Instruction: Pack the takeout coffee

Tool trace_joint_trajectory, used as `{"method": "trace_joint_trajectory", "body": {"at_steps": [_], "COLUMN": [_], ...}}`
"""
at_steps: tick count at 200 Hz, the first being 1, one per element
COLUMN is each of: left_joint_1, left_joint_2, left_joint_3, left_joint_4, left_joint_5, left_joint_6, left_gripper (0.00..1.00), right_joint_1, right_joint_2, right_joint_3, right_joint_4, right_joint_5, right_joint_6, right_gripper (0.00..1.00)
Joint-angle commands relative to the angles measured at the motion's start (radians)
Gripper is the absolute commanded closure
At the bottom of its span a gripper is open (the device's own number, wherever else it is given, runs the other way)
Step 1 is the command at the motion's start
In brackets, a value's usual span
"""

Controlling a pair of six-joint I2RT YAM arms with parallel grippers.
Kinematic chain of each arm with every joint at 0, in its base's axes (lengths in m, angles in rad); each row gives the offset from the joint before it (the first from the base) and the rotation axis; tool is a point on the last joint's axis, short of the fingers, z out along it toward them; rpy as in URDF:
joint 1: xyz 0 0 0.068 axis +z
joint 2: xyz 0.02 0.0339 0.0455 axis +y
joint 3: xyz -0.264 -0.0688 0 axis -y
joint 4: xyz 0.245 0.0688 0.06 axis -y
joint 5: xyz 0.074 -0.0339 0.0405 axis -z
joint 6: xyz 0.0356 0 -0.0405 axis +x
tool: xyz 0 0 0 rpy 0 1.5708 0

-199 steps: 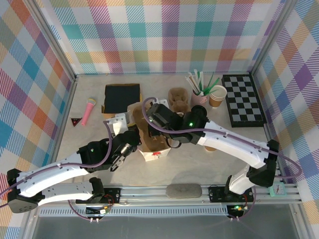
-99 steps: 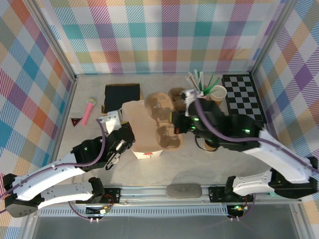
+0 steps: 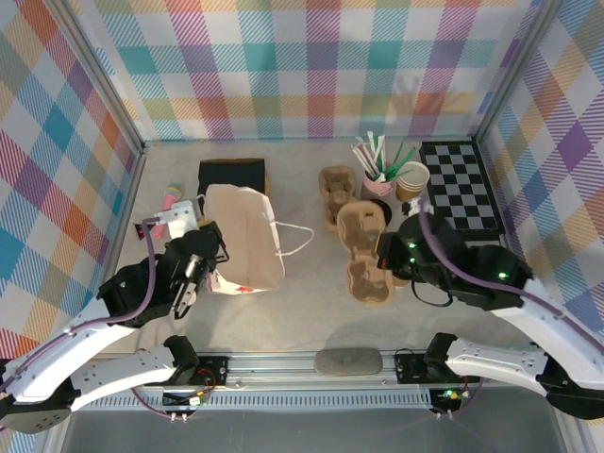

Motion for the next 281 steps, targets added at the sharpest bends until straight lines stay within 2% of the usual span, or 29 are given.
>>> {"method": "trace_joint_trajectory", "body": {"at_steps": [1,33,88,109,128,136,143,153,166,189,207,227,248,262,281], "left_joint_1": [0.025,0.032,0.033,0.033,0.033,0.034,0.034,0.034,0.034,0.033,0.034,0.034,0.033,0.034,0.034], "left_joint_2": [-0.032,-0.053,-0.093,-0.108,-0.12,-0.124,-0.127,-0.13,-0.134,-0.14,-0.141,-0.144,-0.152,-0.159,-0.173], "left_joint_3": [0.03,0.036,0.033,0.027,0.02,0.019,0.019,0.019,0.018,0.016,0.012,0.003,0.001,0.004,0.007], "left_joint_4": [-0.059,-0.072,-0.106,-0.11,-0.112,-0.112,-0.112,-0.113,-0.109,-0.104,-0.098,-0.089,-0.093,-0.1,-0.11], "left_joint_5": [0.001,0.023,0.048,0.051,0.048,0.048,0.048,0.048,0.049,0.053,0.055,0.059,0.07,0.071,0.072], "left_joint_6": [0.044,0.053,0.044,0.037,0.034,0.033,0.033,0.033,0.034,0.039,0.039,0.038,0.035,0.035,0.032], "left_gripper": [0.91,0.91,0.91,0.91,0.91,0.91,0.91,0.91,0.91,0.91,0.91,0.91,0.91,0.91,0.92], "right_joint_1": [-0.025,-0.053,-0.115,-0.117,-0.12,-0.115,-0.106,-0.104,-0.104,-0.102,-0.096,-0.092,-0.091,-0.091,-0.092], "right_joint_2": [-0.022,0.065,0.269,0.336,0.383,0.403,0.418,0.427,0.42,0.413,0.421,0.441,0.423,0.382,0.386], "right_joint_3": [-0.099,-0.237,-0.356,-0.387,-0.399,-0.368,-0.326,-0.272,-0.213,-0.115,-0.085,-0.088,-0.138,-0.207,-0.237], "right_joint_4": [0.04,0.24,0.524,0.59,0.605,0.541,0.465,0.376,0.295,0.197,0.18,0.16,0.158,0.239,0.29], "right_joint_5": [-0.122,-0.304,-0.465,-0.467,-0.457,-0.416,-0.36,-0.315,-0.271,-0.239,-0.406,-0.407,-0.519,-0.526,-0.529], "right_joint_6": [0.084,0.097,0.148,0.174,0.175,0.14,0.107,0.037,-0.089,-0.39,-0.719,-0.98,-1.287,-1.446,-1.576], "right_gripper": [0.99,1.0,1.0,1.0,0.85,0.79,0.68,0.5,0.42,0.39,0.39,0.38,0.37,0.33,0.28]}}
